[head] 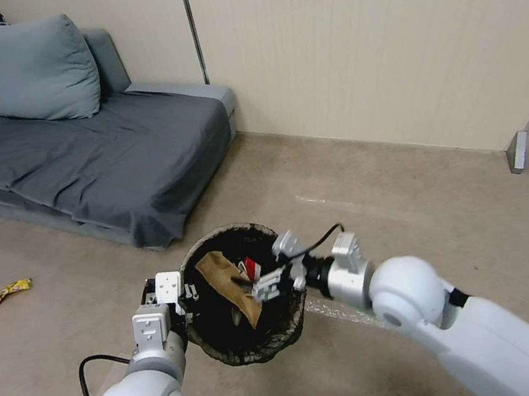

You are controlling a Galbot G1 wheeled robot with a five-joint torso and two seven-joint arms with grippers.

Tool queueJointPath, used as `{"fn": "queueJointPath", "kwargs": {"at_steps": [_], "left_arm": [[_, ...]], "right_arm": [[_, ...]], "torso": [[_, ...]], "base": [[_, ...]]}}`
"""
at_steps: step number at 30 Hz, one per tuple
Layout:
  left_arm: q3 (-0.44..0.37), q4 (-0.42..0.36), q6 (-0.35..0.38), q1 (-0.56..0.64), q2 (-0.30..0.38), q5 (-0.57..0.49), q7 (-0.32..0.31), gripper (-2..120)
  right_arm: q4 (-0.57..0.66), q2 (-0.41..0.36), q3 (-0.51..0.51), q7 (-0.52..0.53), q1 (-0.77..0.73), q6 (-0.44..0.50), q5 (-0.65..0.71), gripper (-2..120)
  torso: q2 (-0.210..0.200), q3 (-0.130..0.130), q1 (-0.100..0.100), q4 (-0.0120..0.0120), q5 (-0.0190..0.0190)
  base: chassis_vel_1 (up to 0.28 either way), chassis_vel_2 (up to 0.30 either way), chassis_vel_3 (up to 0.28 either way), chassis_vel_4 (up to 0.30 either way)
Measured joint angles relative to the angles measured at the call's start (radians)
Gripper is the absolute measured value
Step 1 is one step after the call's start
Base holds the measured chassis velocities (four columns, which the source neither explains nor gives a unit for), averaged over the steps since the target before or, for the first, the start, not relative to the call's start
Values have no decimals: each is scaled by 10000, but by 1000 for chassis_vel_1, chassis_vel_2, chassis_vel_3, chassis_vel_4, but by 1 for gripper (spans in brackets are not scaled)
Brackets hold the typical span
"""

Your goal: Pick up the trash bin, then pick up the garbage from the floor and place it into the trash bin.

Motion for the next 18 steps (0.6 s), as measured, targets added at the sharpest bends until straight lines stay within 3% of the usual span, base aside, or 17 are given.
{"fn": "queueJointPath", "kwargs": {"at_steps": [3,4,7,8,11,12,14,16,18], "left_arm": [[-23,-62,0,-19,52,-102,10,0],[-23,-62,0,-19,52,-102,10,0],[-30,-67,0,-40,64,-81,29,0],[-30,-67,0,-40,64,-81,29,0],[-12,-67,-69,-34,58,-46,-6,0],[-12,-67,-69,-34,58,-46,-6,0],[29,-50,-196,-40,46,-27,-133,0],[49,-39,-241,-41,32,-14,-155,0],[117,-3,-352,-37,-49,42,-191,0]], "right_arm": [[618,122,1567,720,-189,251,-75,100],[618,122,1567,720,-189,251,-75,100],[1068,684,3636,932,-977,703,-1284,100],[1068,684,3636,932,-977,703,-1284,100],[1388,1532,5338,1399,-2367,1395,-2702,100],[1388,1532,5338,1399,-2367,1395,-2702,100],[1537,2331,6427,1893,-3470,2209,-3917,100],[1544,2520,6639,1956,-3715,2420,-4165,100],[1528,3333,7504,2111,-4555,3473,-5125,100]], "torso": [[0,0,1,2,-1],[0,0,1,2,-1],[0,1,0,-1,1],[0,1,0,-1,1],[0,1,1,-4,4],[0,1,1,-4,4],[1,0,0,-4,-2],[1,0,0,-7,0],[0,0,0,-5,-5]], "base": [[0,0,0,0],[0,0,0,0],[0,0,0,0],[0,0,0,0],[0,0,0,0],[0,0,0,0],[0,0,0,0],[0,0,0,0],[0,0,0,0]]}}
